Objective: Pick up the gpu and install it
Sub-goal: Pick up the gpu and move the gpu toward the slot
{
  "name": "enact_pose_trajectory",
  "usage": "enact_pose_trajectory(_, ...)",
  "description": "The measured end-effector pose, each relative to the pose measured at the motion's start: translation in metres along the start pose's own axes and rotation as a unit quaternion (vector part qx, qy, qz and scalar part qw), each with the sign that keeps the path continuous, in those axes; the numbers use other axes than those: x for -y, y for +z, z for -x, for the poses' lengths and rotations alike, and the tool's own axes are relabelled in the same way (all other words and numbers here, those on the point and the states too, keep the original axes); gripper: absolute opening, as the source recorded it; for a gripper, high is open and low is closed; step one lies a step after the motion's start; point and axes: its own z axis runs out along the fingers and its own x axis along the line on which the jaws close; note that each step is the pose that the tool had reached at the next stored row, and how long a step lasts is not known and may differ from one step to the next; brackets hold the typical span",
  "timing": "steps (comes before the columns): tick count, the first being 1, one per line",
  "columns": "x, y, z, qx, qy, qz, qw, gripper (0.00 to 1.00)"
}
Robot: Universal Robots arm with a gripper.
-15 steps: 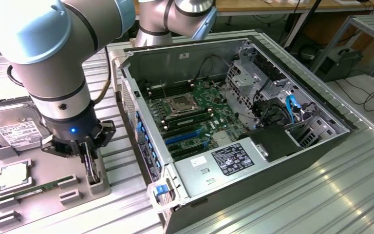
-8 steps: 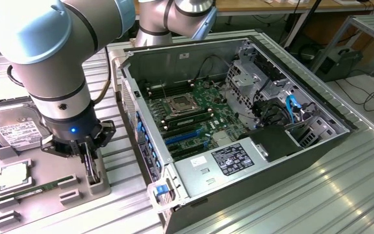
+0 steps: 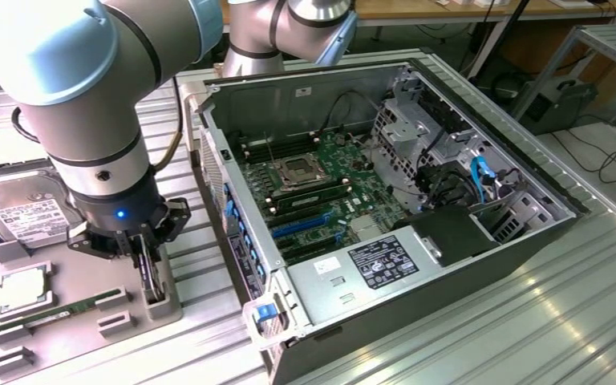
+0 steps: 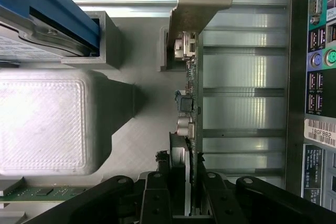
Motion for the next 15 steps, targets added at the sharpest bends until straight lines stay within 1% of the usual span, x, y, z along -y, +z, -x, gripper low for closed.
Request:
enact_pose_trajectory(6,0.0,-0.002,0.0,0.0,0.0,0.0,1.0,0.27)
enact_pose_trajectory(15,-0.0002,-0.0102,0.0,0.0,0.0,0.0,1.0,0.27)
